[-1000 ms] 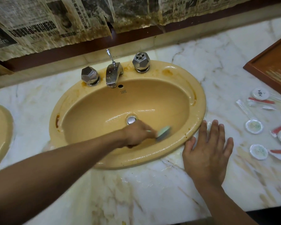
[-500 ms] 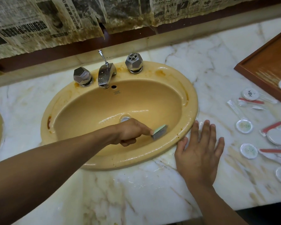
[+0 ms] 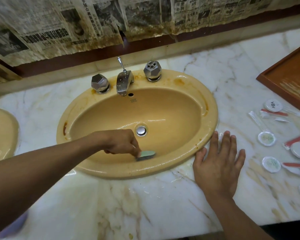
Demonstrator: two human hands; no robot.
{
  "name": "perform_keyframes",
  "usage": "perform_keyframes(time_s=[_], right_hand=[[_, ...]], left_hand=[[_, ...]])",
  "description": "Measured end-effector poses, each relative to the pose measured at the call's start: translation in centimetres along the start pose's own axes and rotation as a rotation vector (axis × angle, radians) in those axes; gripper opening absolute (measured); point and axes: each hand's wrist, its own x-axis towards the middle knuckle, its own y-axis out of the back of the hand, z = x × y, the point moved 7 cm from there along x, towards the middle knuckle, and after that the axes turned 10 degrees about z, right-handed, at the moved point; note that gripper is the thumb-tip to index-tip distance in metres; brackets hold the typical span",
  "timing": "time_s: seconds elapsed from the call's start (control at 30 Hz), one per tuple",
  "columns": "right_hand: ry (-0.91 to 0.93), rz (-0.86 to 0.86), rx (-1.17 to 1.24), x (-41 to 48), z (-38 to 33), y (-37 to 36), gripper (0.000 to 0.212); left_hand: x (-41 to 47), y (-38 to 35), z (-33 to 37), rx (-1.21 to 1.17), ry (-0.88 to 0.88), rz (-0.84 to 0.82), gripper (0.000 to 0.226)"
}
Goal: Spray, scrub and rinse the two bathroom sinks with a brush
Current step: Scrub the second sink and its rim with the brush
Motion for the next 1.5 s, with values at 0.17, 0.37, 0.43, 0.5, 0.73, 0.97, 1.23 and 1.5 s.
perform_keyframes(time_s=[0.17, 0.37, 0.43, 0.5, 0.73, 0.97, 1.23, 1.5], right_hand=[[-0.006, -0.013, 0.035, 0.1, 0.1, 0.0, 0.064], [-0.123, -0.006, 0.289, 1.2, 1.2, 0.9, 0.046], [-0.178, -0.002, 0.439, 2.3, -0.5, 2.8, 0.026], [-0.119, -0.105, 0.596, 3.2, -4.9, 4.8, 0.016], [-0.132, -0.803, 0.951, 3.4, -18.9, 5.7, 0.047], [-0.29, -0.776, 1.018, 6.9, -22.1, 5.7, 0.024], [0.336, -0.514, 0.469, 15.8, -24.5, 7.3, 0.028], [0.705, -0.439, 0.089, 19.5, -29.5, 3.6, 0.034]], left_hand=[[-2.6, 1.3, -5.5, 0.173, 0.133, 0.145, 0.022], [-6.7, 0.3, -4.8, -0.291, 0.143, 0.7, 0.032], [-8.4, -0.1, -2.7, -0.438, 0.015, 0.814, 0.032], [-10.0, 0.1, 0.0, -0.509, -0.134, 0.891, 0.036], [-11.5, 3.2, 4.4, -0.619, -0.315, 0.929, 0.044], [-11.2, 3.9, -2.4, -0.661, -0.06, 0.794, 0.063], [-13.0, -1.1, -21.6, -0.429, 0.62, 0.954, 0.059], [-10.6, -4.0, -22.3, -0.334, 0.669, 1.019, 0.059]])
